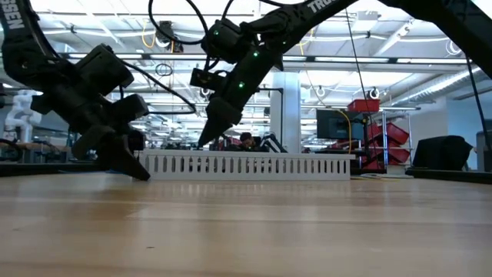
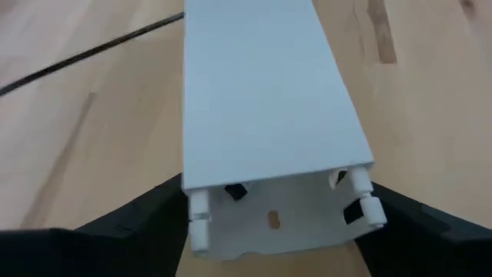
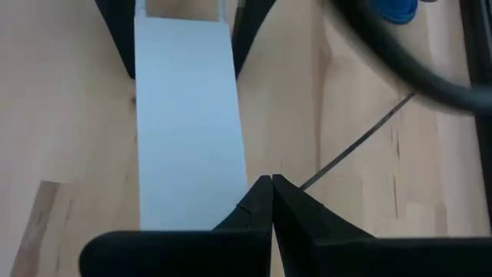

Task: Ziptie cables
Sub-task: Close the white cable duct

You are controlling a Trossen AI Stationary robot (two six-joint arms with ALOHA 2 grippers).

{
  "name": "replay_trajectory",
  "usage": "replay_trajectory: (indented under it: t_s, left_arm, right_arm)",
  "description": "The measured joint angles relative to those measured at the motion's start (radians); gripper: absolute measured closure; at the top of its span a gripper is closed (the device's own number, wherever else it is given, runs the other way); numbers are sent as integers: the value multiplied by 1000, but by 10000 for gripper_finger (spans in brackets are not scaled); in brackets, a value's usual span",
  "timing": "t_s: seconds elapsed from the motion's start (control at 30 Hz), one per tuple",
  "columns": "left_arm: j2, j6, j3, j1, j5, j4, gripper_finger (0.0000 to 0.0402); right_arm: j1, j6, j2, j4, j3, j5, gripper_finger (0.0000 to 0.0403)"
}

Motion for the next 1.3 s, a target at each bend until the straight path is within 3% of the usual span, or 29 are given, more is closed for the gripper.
replay_trajectory:
  t_s: [0.37,0.57,0.87,1.3]
  left_arm:
    - [-121,-91,26,0,-55,-248,78]
    - [-123,-108,24,0,-87,-244,96]
    - [-121,-107,15,1,-94,-225,163]
    - [-121,-105,13,2,-102,-221,172]
  right_arm:
    - [-1,16,0,-13,0,-2,403]
    - [4,56,15,2,2,-102,403]
    - [14,58,63,70,5,-111,403]
    - [20,79,104,257,2,-186,403]
